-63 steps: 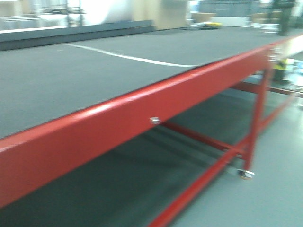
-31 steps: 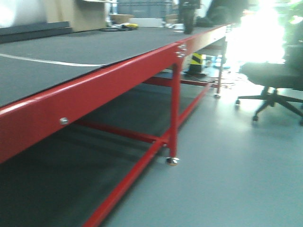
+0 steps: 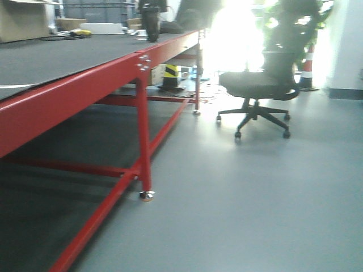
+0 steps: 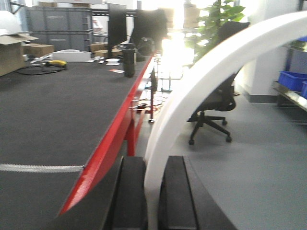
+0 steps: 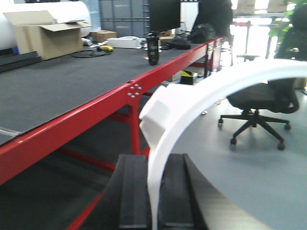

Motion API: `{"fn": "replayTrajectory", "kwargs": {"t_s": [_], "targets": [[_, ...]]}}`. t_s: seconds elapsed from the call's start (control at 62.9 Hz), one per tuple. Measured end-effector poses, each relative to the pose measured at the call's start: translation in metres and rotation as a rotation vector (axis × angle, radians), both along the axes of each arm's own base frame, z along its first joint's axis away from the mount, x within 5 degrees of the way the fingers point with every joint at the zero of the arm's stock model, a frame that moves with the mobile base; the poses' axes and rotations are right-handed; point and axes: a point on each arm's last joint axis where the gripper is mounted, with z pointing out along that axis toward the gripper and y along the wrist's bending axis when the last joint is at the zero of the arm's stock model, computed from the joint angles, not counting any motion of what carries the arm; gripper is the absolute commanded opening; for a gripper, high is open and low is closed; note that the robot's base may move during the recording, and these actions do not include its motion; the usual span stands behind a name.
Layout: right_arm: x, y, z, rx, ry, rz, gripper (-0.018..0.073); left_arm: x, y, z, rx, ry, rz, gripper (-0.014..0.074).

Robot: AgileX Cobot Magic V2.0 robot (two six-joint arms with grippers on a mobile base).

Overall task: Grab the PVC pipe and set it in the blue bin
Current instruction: 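Drive the base with both clamps held toward the shelf of blue bins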

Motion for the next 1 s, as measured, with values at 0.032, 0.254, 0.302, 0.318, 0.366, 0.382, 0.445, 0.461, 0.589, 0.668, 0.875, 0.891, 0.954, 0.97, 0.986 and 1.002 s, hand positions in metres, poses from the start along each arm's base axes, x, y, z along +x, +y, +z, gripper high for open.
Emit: {"fn": "replayTrajectory", "kwargs": {"t_s": [0.032,0.254,0.302,0.318,0.366,0.382,0.445,0.461,0.589,0.668,0.875,0.891,0.954,0.97,0.986,1.002], "targets": [[0.0000,0.0000,0.0000,0.000,0.000,0.000,-0.0168,0.0000,0.0000,0.0000,0.000,0.000,0.000,-0.0111],[0.0000,0.0000,0.0000,0.000,0.000,0.000,-0.0168,0.0000,0.0000,0.0000,0.000,0.000,0.000,-0.0111],[0.0000,0.0000,0.0000,0.000,0.000,0.000,-0.0168,0.0000,0.0000,0.0000,0.000,0.000,0.000,-0.0111],[0.0000,0.0000,0.0000,0.000,0.000,0.000,-0.0168,0.0000,0.0000,0.0000,0.000,0.000,0.000,-0.0111],[0.0000,0.0000,0.0000,0.000,0.000,0.000,-0.0168,0.0000,0.0000,0.0000,0.000,0.000,0.000,-0.0111],[0.0000,0.0000,0.0000,0.000,0.000,0.000,-0.0168,0.0000,0.0000,0.0000,0.000,0.000,0.000,-0.0111],[0.0000,0.0000,0.0000,0.000,0.000,0.000,-0.0168,0.0000,0.0000,0.0000,0.000,0.000,0.000,-0.0111],[0.0000,0.0000,0.0000,0.000,0.000,0.000,-0.0168,0.0000,0.0000,0.0000,0.000,0.000,0.000,-0.0111],[0.0000,0.0000,0.0000,0.000,0.000,0.000,-0.0168,0.0000,0.0000,0.0000,0.000,0.000,0.000,-0.0111],[0.0000,0.0000,0.0000,0.000,0.000,0.000,-0.0168,0.0000,0.0000,0.0000,0.000,0.000,0.000,-0.0111],[0.0000,0.0000,0.0000,0.000,0.000,0.000,-0.0168,0.0000,0.0000,0.0000,0.000,0.000,0.000,-0.0111],[0.0000,0.0000,0.0000,0.000,0.000,0.000,-0.0168,0.0000,0.0000,0.0000,0.000,0.000,0.000,-0.0111],[0.0000,0.0000,0.0000,0.000,0.000,0.000,-0.0168,0.0000,0.0000,0.0000,0.000,0.000,0.000,-0.0111],[0.0000,0.0000,0.0000,0.000,0.000,0.000,-0.0168,0.0000,0.0000,0.0000,0.000,0.000,0.000,-0.0111],[0.0000,0.0000,0.0000,0.000,0.000,0.000,-0.0168,0.0000,0.0000,0.0000,0.000,0.000,0.000,-0.0111],[0.0000,0.0000,0.0000,0.000,0.000,0.000,-0.0168,0.0000,0.0000,0.0000,0.000,0.000,0.000,-0.0111]]}}
